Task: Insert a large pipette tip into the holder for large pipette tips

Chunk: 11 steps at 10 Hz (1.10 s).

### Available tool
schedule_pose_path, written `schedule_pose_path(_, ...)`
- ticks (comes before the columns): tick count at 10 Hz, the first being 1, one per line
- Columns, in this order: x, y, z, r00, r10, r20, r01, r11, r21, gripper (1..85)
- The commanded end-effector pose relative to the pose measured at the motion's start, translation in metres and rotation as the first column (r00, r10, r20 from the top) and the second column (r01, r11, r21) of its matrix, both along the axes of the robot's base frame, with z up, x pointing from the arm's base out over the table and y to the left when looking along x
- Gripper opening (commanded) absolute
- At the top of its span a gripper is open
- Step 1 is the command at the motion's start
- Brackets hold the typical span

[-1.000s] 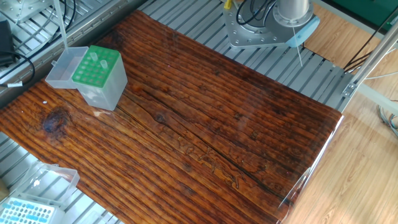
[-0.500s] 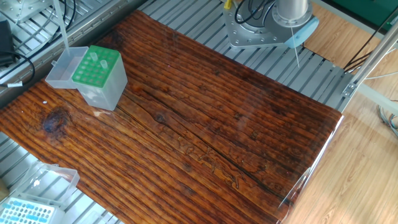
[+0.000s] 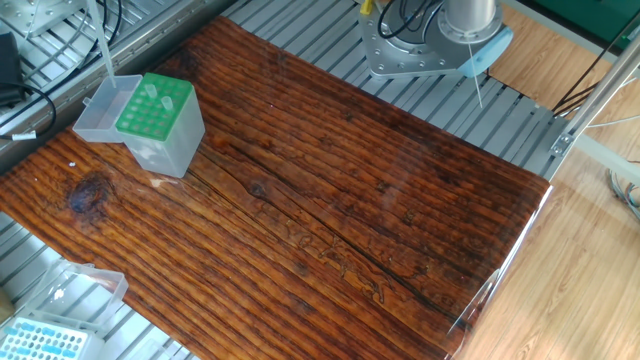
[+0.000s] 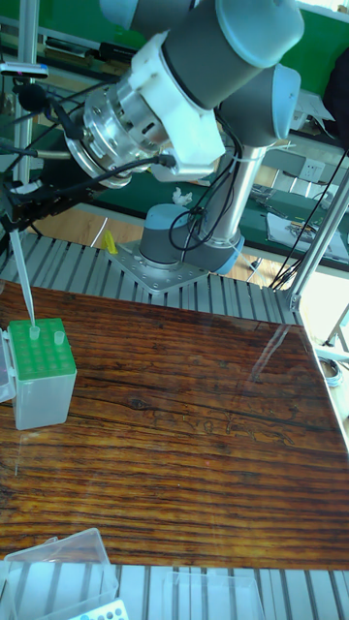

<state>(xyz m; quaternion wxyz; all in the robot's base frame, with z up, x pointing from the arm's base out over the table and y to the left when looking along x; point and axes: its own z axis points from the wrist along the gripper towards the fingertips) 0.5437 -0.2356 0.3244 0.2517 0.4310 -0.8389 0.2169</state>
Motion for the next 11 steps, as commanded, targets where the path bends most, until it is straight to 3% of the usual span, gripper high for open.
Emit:
schedule_pose_path(1,-0.002,-0.003,-0.009,0.999,0.029,-0.031,-0.03,0.999,-0.021,1.0)
schedule_pose_path(2,-0.005,-0.01,-0.009,0.998,0.04,-0.041,-0.042,0.998,-0.037,1.0)
schedule_pose_path(4,-0.011,-0.015,-0.015,0.997,0.049,-0.064,-0.051,0.998,-0.031,1.0)
schedule_pose_path(8,-0.017,-0.009,-0.027,0.993,0.063,-0.095,-0.062,0.998,0.014,1.0)
schedule_pose_path(11,-0.021,-0.022,-0.026,0.993,0.065,-0.096,-0.067,0.998,-0.016,1.0)
